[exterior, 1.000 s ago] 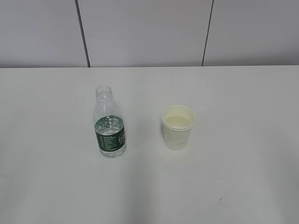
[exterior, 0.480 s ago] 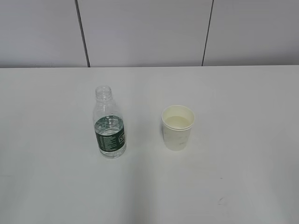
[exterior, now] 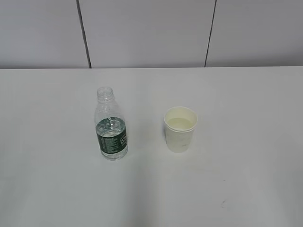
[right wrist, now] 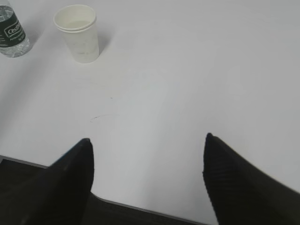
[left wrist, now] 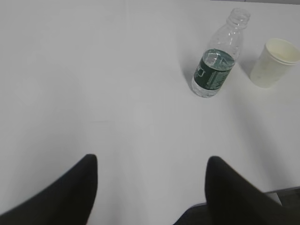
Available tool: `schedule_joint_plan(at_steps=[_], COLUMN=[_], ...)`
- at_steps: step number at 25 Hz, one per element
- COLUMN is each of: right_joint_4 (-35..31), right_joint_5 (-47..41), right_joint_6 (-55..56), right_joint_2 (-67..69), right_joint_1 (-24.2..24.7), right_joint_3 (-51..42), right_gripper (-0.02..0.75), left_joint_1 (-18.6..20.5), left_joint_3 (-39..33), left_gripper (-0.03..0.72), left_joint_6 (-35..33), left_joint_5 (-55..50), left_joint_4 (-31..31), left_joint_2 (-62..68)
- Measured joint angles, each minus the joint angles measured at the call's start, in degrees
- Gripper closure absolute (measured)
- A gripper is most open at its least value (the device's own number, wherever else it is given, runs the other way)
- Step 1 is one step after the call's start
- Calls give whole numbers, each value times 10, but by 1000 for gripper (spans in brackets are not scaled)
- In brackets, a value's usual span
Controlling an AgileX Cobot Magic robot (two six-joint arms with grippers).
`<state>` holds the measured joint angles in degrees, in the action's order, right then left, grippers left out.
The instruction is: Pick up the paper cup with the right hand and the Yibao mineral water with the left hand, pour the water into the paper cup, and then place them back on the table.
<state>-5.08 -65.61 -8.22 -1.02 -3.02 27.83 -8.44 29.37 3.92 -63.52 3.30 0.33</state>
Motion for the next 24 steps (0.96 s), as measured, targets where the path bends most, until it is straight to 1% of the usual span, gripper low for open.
schedule_joint_plan(at_steps=[24], right_joint_4=[0], right_joint_5=[0], right_joint_6=[0], right_joint_2=[0], right_joint_1=[0], right_joint_3=[0], right_gripper=[172], left_joint_1=[0], left_joint_3=[0], left_gripper=[239], left_joint_6=[0], left_joint_5=[0], left_joint_4=[0], left_joint_2=[1])
